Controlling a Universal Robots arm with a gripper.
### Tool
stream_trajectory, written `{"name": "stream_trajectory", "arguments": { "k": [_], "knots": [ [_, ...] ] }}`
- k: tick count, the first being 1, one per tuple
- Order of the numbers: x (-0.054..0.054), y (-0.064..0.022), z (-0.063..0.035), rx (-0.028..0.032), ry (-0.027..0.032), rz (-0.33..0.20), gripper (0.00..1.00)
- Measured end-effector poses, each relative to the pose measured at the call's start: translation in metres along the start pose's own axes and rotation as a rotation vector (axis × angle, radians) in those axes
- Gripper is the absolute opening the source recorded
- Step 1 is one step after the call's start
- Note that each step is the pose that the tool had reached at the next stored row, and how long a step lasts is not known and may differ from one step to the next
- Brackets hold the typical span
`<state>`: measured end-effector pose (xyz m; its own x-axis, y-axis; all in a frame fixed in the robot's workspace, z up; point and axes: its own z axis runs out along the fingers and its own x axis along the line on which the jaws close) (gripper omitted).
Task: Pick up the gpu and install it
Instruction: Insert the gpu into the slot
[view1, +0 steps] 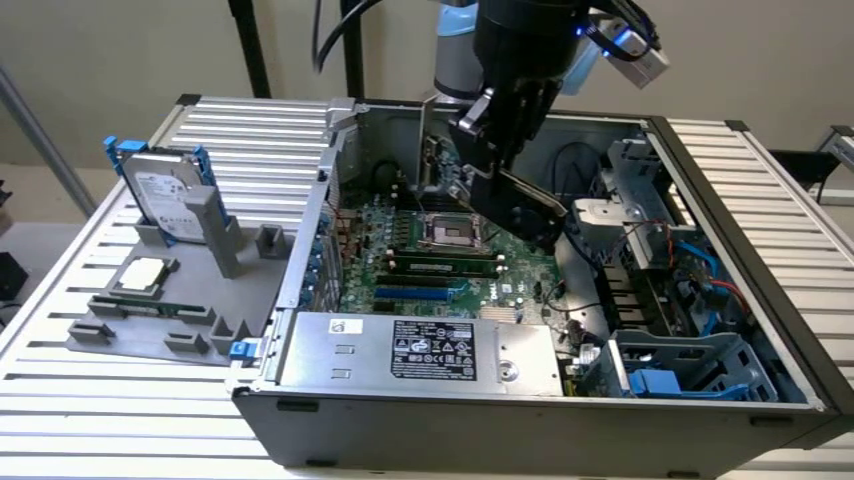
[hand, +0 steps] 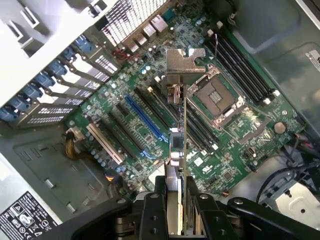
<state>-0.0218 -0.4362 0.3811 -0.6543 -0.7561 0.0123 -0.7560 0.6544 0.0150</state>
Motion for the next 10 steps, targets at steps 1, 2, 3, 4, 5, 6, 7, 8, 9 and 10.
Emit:
{"name": "stream_trajectory", "arguments": {
  "k": [1,2,3,4,5,6,7,8,9,10],
  "knots": [
    [0.0,0.0,0.0004,-0.0009,-0.0009,-0.018,0.27],
    [0.0,-0.0001,0.0008,-0.0019,-0.0022,-0.036,0.27],
    [-0.0001,0.0,0.0011,-0.003,-0.0034,-0.054,0.27],
    [-0.0001,0.0,0.0015,-0.0043,-0.005,-0.073,0.27],
    [-0.0001,0.0,0.0019,-0.0059,-0.007,-0.091,0.27],
    [-0.0001,-0.0001,0.0022,-0.0077,-0.0091,-0.108,0.27],
    [-0.0001,-0.0001,0.0024,-0.0094,-0.011,-0.124,0.27],
    [-0.0001,0.0,0.0026,-0.0109,-0.0128,-0.141,0.27],
    [-0.0001,0.0,0.0028,-0.0123,-0.0144,-0.157,0.27],
    [-0.0001,0.0,0.0029,-0.0135,-0.0157,-0.174,0.27]
  ]
}}
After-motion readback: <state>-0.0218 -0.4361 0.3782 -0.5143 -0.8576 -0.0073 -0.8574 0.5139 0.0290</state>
